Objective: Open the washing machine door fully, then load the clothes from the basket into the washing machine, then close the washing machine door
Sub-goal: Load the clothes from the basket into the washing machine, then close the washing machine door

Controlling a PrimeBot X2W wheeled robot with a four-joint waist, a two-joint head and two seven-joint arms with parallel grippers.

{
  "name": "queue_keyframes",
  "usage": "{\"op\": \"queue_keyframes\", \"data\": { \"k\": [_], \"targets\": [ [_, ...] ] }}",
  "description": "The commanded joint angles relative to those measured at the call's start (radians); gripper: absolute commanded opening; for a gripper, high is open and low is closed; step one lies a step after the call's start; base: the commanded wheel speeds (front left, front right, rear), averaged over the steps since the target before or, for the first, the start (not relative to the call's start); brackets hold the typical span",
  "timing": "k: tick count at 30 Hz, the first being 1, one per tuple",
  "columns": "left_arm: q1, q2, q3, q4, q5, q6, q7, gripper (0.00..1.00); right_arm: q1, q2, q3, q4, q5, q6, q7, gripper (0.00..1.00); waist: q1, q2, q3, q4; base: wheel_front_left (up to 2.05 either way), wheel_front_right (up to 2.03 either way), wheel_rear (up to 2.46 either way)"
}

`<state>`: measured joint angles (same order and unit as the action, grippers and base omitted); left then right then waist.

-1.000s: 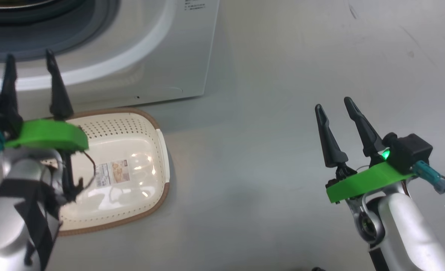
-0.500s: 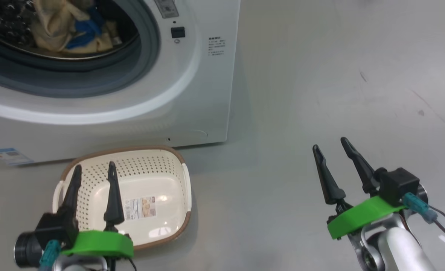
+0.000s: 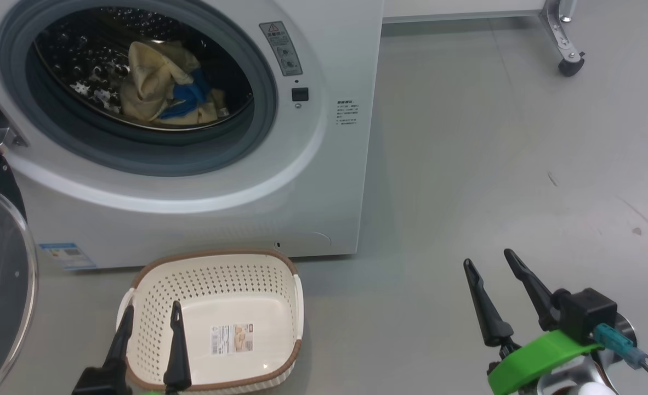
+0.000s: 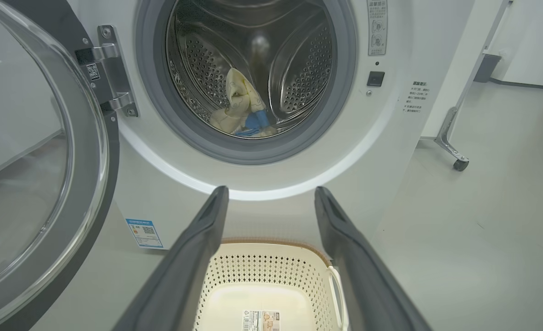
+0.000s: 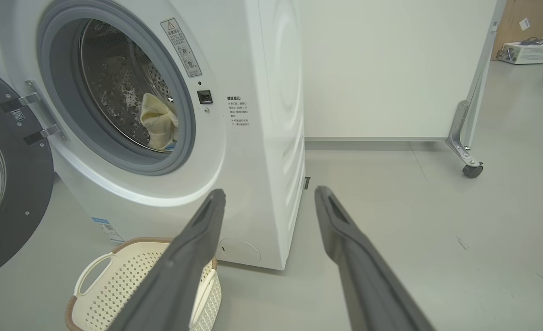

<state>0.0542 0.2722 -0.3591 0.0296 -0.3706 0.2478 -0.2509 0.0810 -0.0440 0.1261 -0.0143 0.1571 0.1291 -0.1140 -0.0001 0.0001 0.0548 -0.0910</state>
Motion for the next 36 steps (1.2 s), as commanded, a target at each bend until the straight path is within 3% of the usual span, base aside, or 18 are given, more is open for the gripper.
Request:
{"op": "queue_keyframes", "data": {
  "k": [1,28,36],
  "targets": [
    [-0.027,0.012,0.035,-0.033,0.010,0.081,-0.011,1.00,-0.012,-0.006,0.016,-0.043,0.002,0.002,0.004,1.00,0.0001,-0.0001,-0.011,0.007,0.00,0.00,0.00],
    [-0.025,0.020,0.009,-0.035,0.028,0.084,-0.011,1.00,0.032,-0.006,0.013,-0.079,0.008,0.002,0.037,1.00,0.0001,-0.0001,-0.042,0.002,0.00,0.00,0.00],
    [-0.034,0.024,-0.001,-0.032,0.039,0.092,-0.010,1.00,0.029,-0.006,0.012,-0.077,0.011,0.002,0.038,1.00,0.0001,-0.0001,-0.039,0.006,-0.73,0.73,0.00]
  ]
}}
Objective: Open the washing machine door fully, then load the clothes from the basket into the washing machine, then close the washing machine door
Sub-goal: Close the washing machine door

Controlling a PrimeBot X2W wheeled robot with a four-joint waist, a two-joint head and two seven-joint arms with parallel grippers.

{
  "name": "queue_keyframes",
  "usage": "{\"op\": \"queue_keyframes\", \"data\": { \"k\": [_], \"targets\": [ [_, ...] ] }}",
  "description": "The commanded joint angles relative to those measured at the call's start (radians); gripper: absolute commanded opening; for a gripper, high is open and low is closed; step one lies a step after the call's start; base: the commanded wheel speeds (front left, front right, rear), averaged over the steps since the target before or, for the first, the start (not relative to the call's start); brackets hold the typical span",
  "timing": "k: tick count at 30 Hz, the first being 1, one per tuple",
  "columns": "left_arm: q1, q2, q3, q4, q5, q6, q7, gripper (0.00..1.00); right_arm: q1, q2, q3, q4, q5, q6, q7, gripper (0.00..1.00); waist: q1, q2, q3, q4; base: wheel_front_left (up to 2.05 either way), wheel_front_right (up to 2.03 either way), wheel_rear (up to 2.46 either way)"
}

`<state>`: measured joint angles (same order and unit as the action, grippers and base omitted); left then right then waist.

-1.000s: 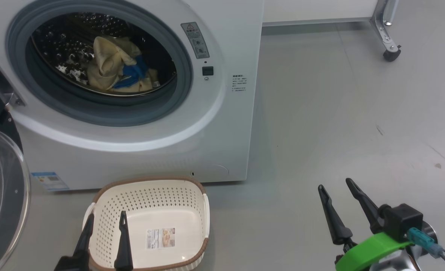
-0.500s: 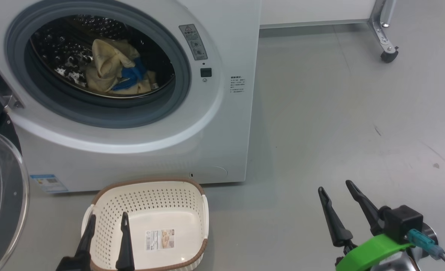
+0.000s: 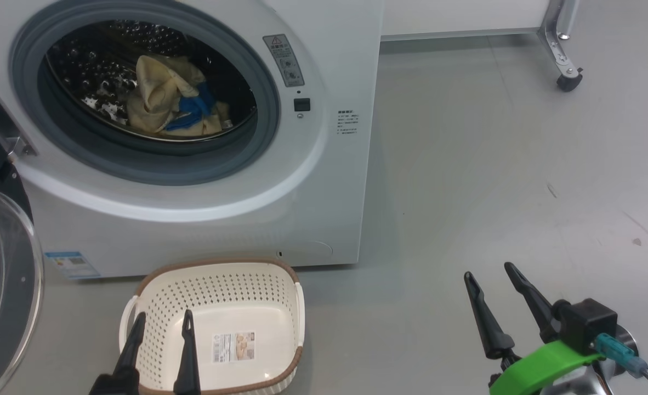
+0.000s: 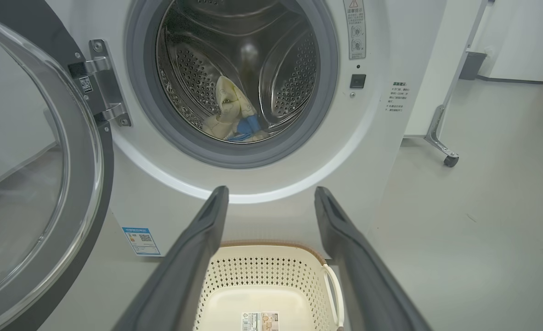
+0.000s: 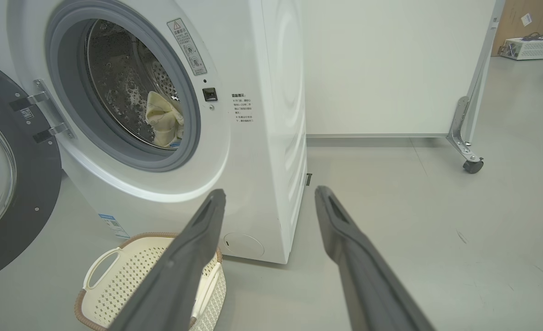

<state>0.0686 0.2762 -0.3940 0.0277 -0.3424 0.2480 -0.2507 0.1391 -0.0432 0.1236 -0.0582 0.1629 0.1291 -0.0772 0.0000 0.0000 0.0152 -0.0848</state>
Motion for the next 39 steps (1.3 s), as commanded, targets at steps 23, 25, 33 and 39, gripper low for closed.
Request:
{"op": "queue_keyframes", "data": {
  "k": [23,25,33,39],
  "targets": [
    [-0.065,0.029,0.021,-0.036,0.007,0.076,-0.009,1.00,-0.034,-0.007,0.010,-0.023,0.009,0.002,-0.001,1.00,0.0000,0.0000,-0.006,0.006,-1.30,1.30,0.00],
    [-0.066,0.030,0.020,-0.036,0.007,0.075,-0.009,1.00,-0.034,-0.007,0.010,-0.023,0.008,0.002,-0.002,1.00,0.0000,0.0000,-0.005,0.007,0.00,0.00,0.00],
    [-0.068,0.030,0.017,-0.032,0.006,0.078,-0.009,1.00,-0.036,-0.007,0.009,-0.021,0.006,0.002,-0.001,1.00,0.0000,0.0000,-0.006,0.006,0.00,0.00,0.00],
    [-0.070,0.026,0.010,-0.024,0.004,0.076,-0.010,1.00,-0.027,-0.007,-0.002,-0.023,0.004,0.002,0.001,1.00,0.0000,0.0000,-0.016,0.021,0.00,0.00,0.00]
  ]
}}
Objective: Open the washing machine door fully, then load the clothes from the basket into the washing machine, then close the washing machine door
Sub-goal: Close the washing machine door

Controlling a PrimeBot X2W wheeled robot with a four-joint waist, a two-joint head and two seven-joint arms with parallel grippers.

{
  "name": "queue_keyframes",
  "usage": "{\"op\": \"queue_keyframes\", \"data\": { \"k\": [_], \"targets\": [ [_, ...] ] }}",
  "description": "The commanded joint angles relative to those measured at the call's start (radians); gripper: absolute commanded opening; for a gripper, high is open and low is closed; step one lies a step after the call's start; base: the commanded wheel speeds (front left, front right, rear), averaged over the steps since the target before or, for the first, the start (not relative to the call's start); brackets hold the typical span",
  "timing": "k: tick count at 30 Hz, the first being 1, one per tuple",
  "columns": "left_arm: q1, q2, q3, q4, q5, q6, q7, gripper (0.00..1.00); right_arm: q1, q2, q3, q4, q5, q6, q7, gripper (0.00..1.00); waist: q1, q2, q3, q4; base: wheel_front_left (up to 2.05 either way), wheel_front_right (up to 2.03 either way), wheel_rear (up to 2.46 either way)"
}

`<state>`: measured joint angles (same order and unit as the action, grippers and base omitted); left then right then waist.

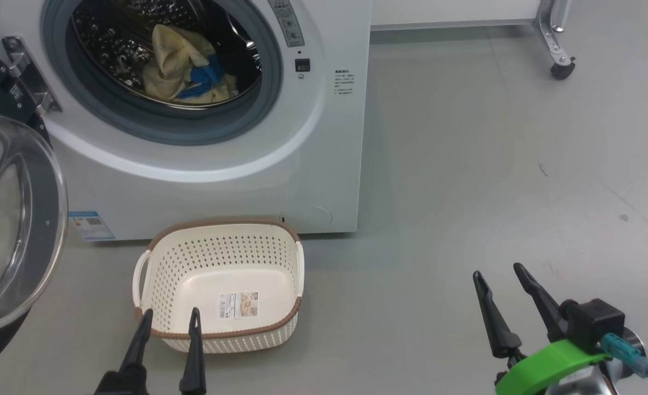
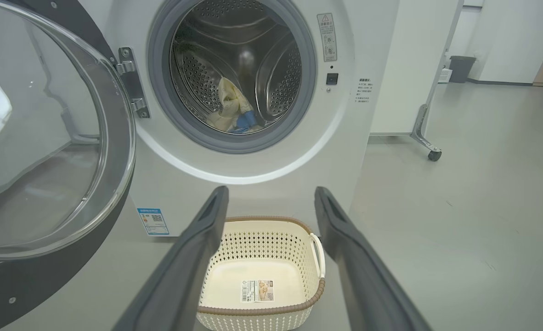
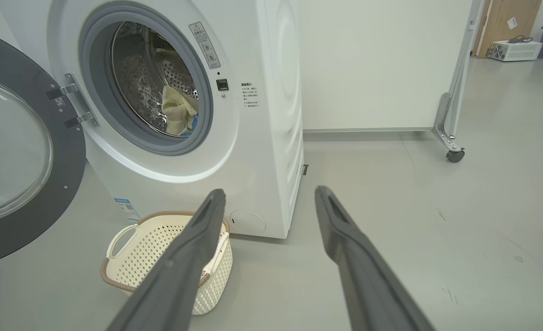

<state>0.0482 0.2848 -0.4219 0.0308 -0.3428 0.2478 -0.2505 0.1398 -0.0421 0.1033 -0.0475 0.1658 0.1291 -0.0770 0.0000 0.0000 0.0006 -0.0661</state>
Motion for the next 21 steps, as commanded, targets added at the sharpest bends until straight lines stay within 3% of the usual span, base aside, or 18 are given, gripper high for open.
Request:
{"op": "queue_keyframes", "data": {
  "k": [1,7,21],
  "targets": [
    [-0.050,0.017,0.037,-0.026,0.004,0.077,-0.010,1.00,-0.026,-0.008,0.017,-0.035,0.001,0.002,0.001,1.00,0.0000,0.0000,-0.001,0.008,0.00,0.00,0.00],
    [-0.059,0.018,0.032,-0.024,0.005,0.074,-0.010,1.00,-0.016,-0.008,0.008,-0.048,-0.001,0.002,0.004,1.00,0.0000,0.0000,-0.002,0.080,0.00,0.00,0.00],
    [-0.061,0.014,0.032,-0.032,0.004,0.082,-0.010,1.00,-0.016,-0.008,0.025,-0.052,-0.003,0.002,0.007,1.00,0.0000,0.0000,-0.011,0.341,0.00,0.00,0.00]
  ]
}}
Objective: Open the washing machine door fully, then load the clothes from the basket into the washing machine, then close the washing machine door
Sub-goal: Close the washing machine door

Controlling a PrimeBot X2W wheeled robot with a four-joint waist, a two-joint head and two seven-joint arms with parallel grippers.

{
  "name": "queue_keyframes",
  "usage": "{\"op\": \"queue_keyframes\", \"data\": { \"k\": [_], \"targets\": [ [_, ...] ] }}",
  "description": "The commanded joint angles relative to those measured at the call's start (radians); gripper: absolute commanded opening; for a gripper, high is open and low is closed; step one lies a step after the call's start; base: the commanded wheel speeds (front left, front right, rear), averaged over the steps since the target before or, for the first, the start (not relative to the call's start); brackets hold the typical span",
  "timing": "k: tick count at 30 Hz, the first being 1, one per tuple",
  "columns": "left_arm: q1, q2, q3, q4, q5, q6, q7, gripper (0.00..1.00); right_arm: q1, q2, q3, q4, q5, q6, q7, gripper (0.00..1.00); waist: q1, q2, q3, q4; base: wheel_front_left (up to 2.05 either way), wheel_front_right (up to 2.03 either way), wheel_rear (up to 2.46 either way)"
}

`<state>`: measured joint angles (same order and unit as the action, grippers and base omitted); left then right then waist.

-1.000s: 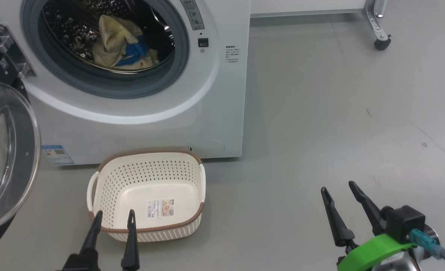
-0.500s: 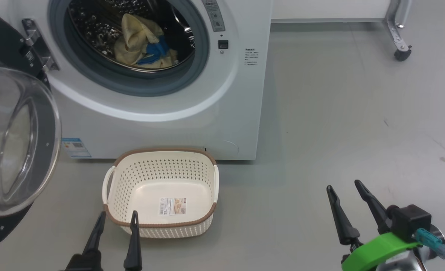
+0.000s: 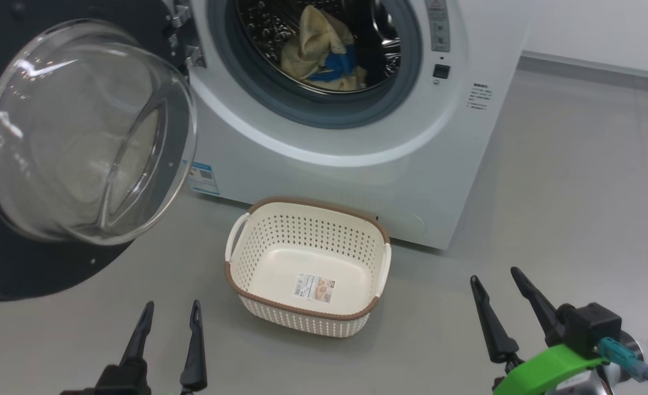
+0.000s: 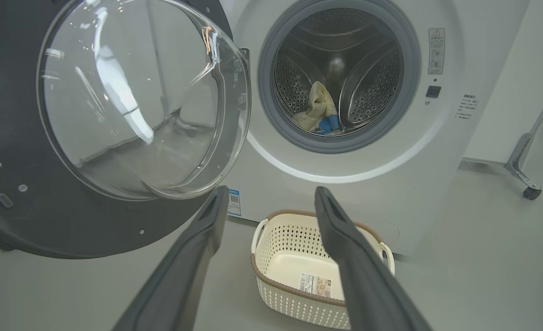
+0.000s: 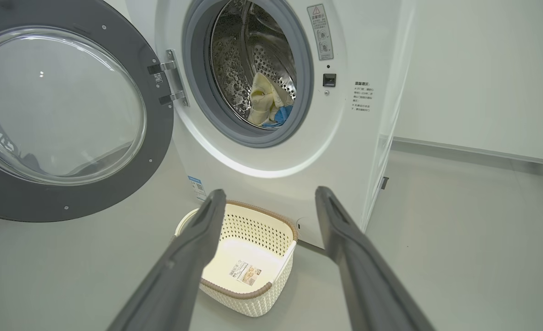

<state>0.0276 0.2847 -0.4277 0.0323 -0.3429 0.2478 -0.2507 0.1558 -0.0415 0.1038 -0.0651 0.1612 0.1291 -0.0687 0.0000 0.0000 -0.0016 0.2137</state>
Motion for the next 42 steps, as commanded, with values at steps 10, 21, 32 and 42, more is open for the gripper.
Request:
{"op": "queue_keyframes", "data": {
  "k": [10,21,32,42],
  "targets": [
    [-0.027,0.032,0.053,-0.047,0.002,0.094,-0.010,1.00,-0.031,-0.009,0.045,-0.024,0.007,0.002,-0.005,1.00,0.0000,0.0000,-0.022,0.139,0.00,0.00,0.00],
    [-0.015,0.035,0.064,-0.057,-0.007,0.103,-0.010,1.00,-0.038,-0.009,0.053,-0.015,0.010,0.002,-0.006,1.00,0.0000,0.0000,-0.025,0.157,0.00,0.00,0.00],
    [-0.008,-0.048,0.145,-0.141,-0.172,-0.024,-0.011,0.20,-0.040,-0.009,0.050,-0.008,0.017,0.002,-0.008,1.00,0.0000,0.0000,-0.031,0.145,0.00,0.00,0.00],
    [0.019,-0.144,0.297,-0.182,-0.512,-0.304,-0.011,0.00,-0.035,-0.009,0.039,-0.016,0.015,0.002,-0.003,1.00,0.0000,0.0000,-0.036,0.143,0.00,0.00,0.00]
  ]
}}
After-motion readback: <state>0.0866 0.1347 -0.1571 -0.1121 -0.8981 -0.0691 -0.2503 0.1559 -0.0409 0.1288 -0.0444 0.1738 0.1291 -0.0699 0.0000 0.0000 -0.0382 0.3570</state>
